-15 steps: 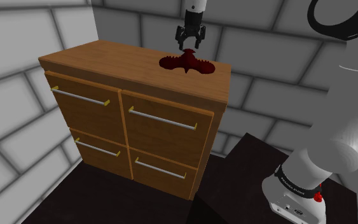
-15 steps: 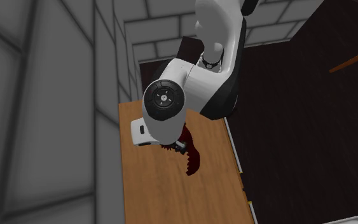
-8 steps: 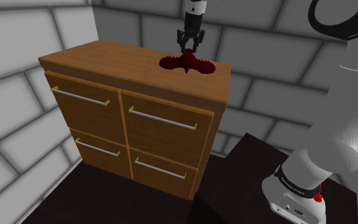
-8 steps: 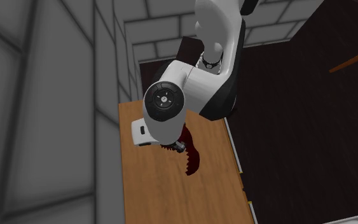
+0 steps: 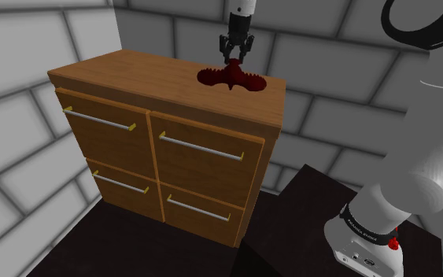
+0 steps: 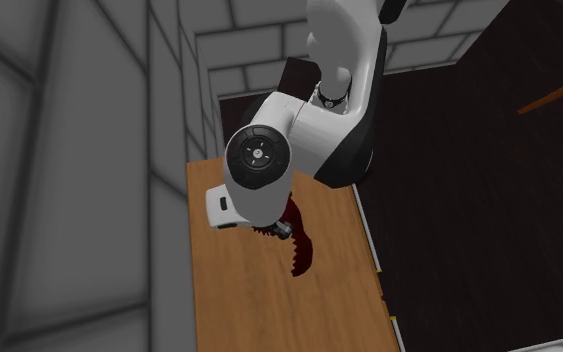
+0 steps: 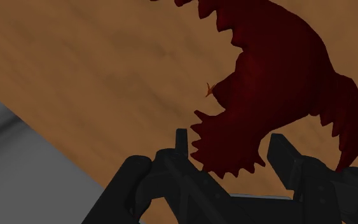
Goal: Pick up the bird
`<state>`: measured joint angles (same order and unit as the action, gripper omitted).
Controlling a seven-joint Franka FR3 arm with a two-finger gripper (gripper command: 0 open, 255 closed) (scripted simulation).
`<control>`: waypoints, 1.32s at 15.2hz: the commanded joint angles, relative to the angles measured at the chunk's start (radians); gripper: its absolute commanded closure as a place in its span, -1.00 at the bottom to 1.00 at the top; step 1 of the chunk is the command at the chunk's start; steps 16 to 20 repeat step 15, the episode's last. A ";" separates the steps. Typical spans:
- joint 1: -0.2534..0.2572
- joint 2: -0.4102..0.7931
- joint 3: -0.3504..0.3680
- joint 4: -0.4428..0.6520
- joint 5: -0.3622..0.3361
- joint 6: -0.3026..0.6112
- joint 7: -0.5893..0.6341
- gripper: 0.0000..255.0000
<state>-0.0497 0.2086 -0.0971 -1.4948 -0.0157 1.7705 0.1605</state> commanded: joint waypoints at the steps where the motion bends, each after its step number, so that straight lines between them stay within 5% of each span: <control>1: 0.000 0.006 0.000 0.031 0.001 -0.025 -0.001 1.00; 13: -0.005 0.056 -0.001 0.265 0.006 -0.210 -0.008 1.00; 20: -0.005 0.057 -0.001 0.269 0.007 -0.212 -0.008 1.00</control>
